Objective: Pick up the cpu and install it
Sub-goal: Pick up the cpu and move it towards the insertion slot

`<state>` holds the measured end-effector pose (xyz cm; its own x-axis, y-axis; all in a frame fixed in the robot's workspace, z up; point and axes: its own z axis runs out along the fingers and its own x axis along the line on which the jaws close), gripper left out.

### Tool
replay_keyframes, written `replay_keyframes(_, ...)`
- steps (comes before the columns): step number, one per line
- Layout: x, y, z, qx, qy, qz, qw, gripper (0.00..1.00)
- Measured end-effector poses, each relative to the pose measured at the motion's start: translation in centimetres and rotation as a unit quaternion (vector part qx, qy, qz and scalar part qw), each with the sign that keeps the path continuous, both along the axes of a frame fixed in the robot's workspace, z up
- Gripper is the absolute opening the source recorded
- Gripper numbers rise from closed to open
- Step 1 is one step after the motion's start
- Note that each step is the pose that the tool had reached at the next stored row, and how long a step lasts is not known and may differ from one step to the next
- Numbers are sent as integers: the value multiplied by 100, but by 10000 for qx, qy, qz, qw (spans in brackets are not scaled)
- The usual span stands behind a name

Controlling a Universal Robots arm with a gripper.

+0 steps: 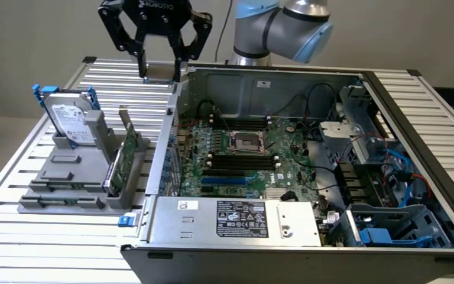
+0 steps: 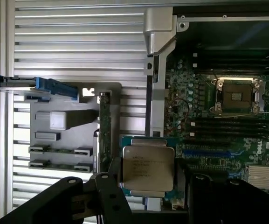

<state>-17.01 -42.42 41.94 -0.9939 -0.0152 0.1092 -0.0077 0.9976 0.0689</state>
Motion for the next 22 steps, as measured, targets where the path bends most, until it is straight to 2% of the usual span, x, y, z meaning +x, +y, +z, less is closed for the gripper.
replay_keyframes(6, 269, 9, -18, 4, 1, 0, 10000, 55)
replay_keyframes(10, 452, 35, -53, 4, 1, 0, 10000, 55)
replay_keyframes(15, 680, 111, -140, 4, 2, 0, 10000, 55)
replay_keyframes(22, 1000, 243, -268, 4, 2, 0, 10000, 55)
